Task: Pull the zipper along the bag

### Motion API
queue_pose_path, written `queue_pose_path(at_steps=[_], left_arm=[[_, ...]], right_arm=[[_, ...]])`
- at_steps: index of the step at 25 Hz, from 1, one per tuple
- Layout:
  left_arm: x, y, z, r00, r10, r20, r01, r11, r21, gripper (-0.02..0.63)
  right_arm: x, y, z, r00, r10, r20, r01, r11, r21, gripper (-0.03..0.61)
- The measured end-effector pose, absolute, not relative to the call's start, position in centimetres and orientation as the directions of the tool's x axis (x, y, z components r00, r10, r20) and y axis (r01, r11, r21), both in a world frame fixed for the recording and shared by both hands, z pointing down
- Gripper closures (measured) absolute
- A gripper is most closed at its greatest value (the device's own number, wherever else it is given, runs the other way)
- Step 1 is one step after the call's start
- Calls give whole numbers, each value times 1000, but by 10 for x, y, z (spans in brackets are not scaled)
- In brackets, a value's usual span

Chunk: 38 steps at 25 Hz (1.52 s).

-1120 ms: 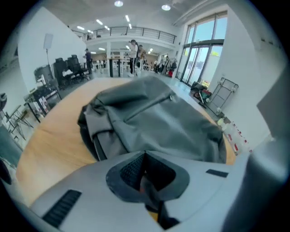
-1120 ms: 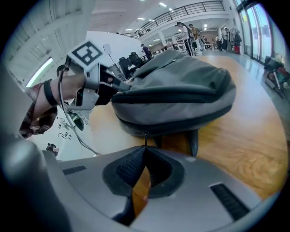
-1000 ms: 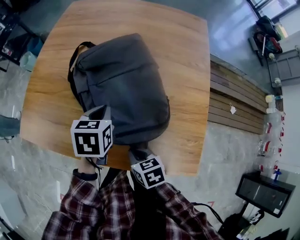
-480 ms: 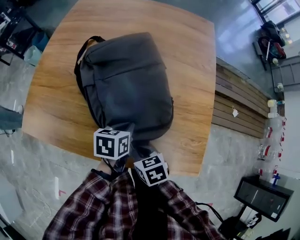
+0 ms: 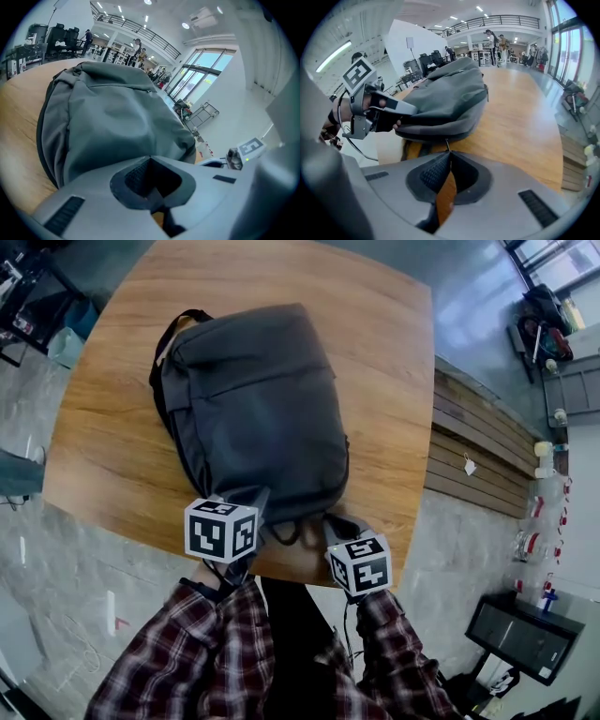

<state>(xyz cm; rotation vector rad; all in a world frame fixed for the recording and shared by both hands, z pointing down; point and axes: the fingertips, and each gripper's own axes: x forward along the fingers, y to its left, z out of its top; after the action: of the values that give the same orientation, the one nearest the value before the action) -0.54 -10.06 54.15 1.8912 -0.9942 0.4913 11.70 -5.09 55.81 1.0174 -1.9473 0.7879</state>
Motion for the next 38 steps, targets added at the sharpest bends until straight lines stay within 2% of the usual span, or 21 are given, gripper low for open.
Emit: queue_pose_path(at_steps=[3, 8, 17, 25, 31, 35, 38], left_arm=[[-5, -99, 542, 597, -437, 673, -800, -262, 539, 606], [-5, -98, 541, 599, -435, 672, -799, -263, 542, 606], [-12, -104, 542, 593, -347, 727, -804, -299, 514, 606], [-12, -140, 540, 488, -342, 803, -845, -417, 335, 606], [-28, -160, 526, 317, -462, 829, -905, -408, 119, 606], [-12, -132, 510, 398, -472, 787, -887, -418, 197, 606], [-15, -112, 537, 424, -450, 786, -878, -416, 236, 606]], right_arm=[[144, -69, 563, -318, -384, 867, -860, 501, -94, 566], [168, -102, 571, -287, -387, 876, -879, 469, -81, 563], [151, -61, 561, -351, -371, 860, -880, 445, -167, 571], [96, 0, 557, -449, -336, 828, -861, 410, -301, 571], [22, 4, 556, -523, -293, 801, -797, 502, -336, 571], [-8, 1, 560, -540, -283, 793, -781, 519, -346, 571], [-8, -1, 564, -533, -282, 798, -783, 523, -338, 571]])
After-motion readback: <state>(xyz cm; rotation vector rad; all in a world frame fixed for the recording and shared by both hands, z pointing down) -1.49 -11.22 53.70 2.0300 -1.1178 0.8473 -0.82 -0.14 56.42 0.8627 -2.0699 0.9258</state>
